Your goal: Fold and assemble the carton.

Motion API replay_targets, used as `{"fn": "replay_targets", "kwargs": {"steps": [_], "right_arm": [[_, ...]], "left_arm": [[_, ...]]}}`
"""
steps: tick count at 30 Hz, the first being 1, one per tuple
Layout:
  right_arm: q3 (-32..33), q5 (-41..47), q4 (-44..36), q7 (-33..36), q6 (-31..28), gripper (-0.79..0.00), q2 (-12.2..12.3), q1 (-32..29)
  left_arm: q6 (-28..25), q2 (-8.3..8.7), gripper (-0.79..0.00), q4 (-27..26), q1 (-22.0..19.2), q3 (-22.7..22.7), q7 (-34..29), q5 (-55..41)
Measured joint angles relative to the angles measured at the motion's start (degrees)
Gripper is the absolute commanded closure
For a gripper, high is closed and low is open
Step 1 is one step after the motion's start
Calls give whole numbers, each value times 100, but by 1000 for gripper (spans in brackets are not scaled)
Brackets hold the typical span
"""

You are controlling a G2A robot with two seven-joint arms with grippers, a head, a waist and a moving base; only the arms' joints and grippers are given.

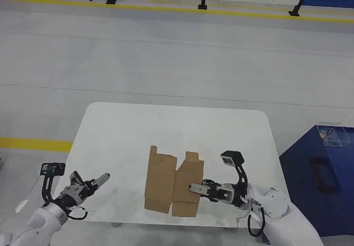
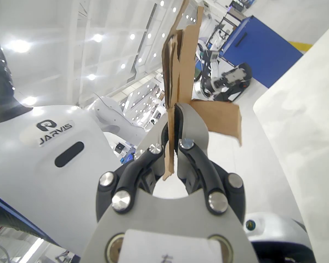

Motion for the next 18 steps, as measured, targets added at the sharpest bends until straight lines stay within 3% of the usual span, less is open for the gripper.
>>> {"fn": "replay_targets", "kwargs": {"steps": [2, 5, 7, 10, 14, 17, 18], "right_arm": [[-179, 60, 215, 175, -31, 0, -34, 99], [-418, 222, 468, 368, -27, 0, -88, 240], [-563, 411, 562, 462, 34, 0, -123, 292], [-740, 731, 701, 629, 113, 0, -172, 372], [-899, 1089, 768, 794, 232, 0, -229, 449], [-942, 1060, 766, 819, 258, 0, -248, 478], [-954, 1053, 769, 827, 266, 0, -253, 478]], "left_arm": [[350, 61, -785, 451, -438, -163, -1490, -1800], [958, 122, -785, 1249, -1111, -56, -3124, -3716], [1184, 137, -785, 1606, -1407, 104, -3657, -4401], [1092, 142, -785, 1781, -1593, 420, -3982, -4751], [618, 125, -785, 1633, -1398, 785, -3837, -4606], [492, 133, -536, 1459, -1260, 924, -3844, -4615], [450, 137, -502, 1382, -1218, 940, -3825, -4605]]}}
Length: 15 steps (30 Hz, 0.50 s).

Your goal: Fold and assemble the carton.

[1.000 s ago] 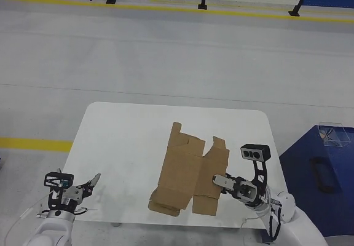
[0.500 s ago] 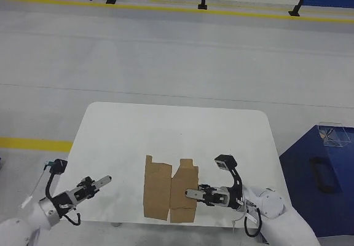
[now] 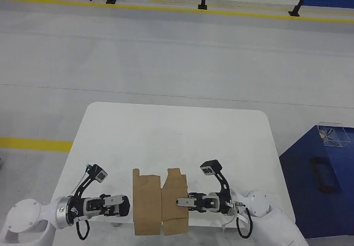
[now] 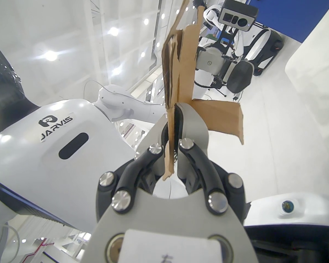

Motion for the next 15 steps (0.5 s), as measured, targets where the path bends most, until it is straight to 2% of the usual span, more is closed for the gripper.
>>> {"fn": "replay_targets", "kwargs": {"steps": [2, 3, 7, 8, 9, 10, 15], "right_arm": [[-30, -19, 19, 25, 24, 0, -12, 0], [-46, -36, 29, 31, 31, 0, -18, 1], [-147, -111, 48, 39, 39, 0, -54, -2], [-174, -127, 51, 35, 36, 0, -64, -3], [-192, -130, 52, 31, 32, 0, -72, -5], [-208, -127, 55, 28, 29, 0, -80, -6], [-251, -119, 99, -1, -1, 0, -113, 7]], "left_arm": [[-81, 11, -385, -205, 114, 39, 70, 90], [-98, 16, -357, -288, 167, 62, 95, 133], [-162, 36, -317, -568, 340, 149, 316, 358], [-140, 44, -265, -623, 363, 184, 359, 437], [-127, 49, -154, -652, 370, 208, 393, 475], [-121, 53, 0, -673, 374, 232, 406, 480], [-161, 81, 0, -694, 391, 221, 461, 339]]}}
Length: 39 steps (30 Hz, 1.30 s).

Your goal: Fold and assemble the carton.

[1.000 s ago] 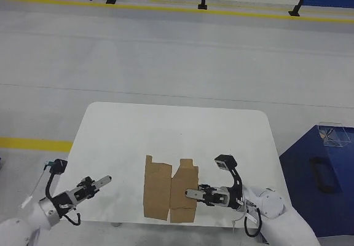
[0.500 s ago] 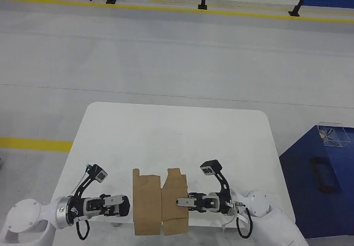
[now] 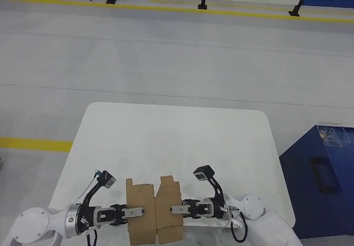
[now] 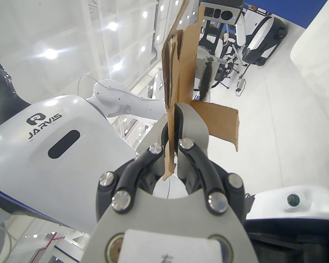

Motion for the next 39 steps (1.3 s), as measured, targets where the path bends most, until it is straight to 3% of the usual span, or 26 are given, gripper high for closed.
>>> {"fn": "replay_targets", "kwargs": {"steps": [1, 2, 3, 19, 22, 27, 35, 39], "right_arm": [[-4, -5, 4, 6, 5, 0, -2, 2], [-6, -9, 4, 12, 11, -523, -3, 4], [-7, -10, 4, 13, 13, -785, -3, 4], [3, -18, -6, 4, 5, -785, -2, 5], [176, -330, -299, -409, -90, -785, 23, -150], [891, -1132, -738, -1144, -606, -785, 161, -605], [1450, -1097, -810, -1653, -1659, -785, 255, -1135], [1307, -1367, -576, -1841, -1842, -785, 244, -1068]], "left_arm": [[-44, 2, 0, -5, 16, -32, 68, -38], [-108, 7, 0, -24, 53, -62, 141, -86], [-131, 10, 0, -33, 74, -73, 150, -106], [-133, 12, 0, -36, 83, -73, 135, -111], [-323, -19, 0, -36, 120, 62, 400, -361], [-1539, -149, 0, 245, 89, 599, 1201, -1023], [-3287, -452, 0, 1105, -524, 1902, 2212, -1785], [-3238, -609, 0, 1468, -984, 2659, 2182, -2398]]}}
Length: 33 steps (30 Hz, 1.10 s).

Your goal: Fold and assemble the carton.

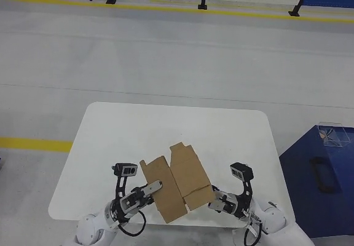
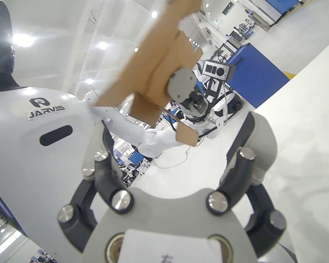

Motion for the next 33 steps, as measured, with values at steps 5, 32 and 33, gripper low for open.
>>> {"fn": "replay_targets", "kwargs": {"steps": [5, 32, 33], "right_arm": [[-237, -80, 83, -149, -148, -785, -6, 181], [-371, -60, -99, -145, -145, 0, -4, 90], [-391, -34, -68, -145, -145, 0, -10, 112]], "left_arm": [[-48, -141, 0, 499, -398, 544, -3, 33], [140, -277, -600, 938, -490, 315, -192, -972], [151, -280, -785, 944, -487, 308, -199, -978]]}}
